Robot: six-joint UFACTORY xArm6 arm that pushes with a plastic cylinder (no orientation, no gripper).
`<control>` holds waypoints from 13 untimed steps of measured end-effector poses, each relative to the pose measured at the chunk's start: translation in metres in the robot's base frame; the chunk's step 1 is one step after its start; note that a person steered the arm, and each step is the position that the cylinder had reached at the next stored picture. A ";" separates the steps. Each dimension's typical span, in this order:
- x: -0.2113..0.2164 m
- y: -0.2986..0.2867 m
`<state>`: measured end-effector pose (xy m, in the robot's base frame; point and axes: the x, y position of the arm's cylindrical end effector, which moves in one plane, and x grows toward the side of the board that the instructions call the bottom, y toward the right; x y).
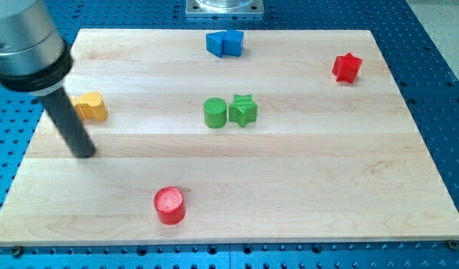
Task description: Slide the red star to the bottom left corner of the board
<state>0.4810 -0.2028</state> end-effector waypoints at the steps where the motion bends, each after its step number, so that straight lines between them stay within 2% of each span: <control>1: -0.039 0.069; 3: -0.142 0.246; 4: -0.163 0.361; 6: -0.194 0.468; 7: -0.233 0.502; 8: -0.194 0.527; 9: -0.175 0.480; 12: -0.031 0.353; 13: -0.013 0.397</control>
<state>0.4678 0.1946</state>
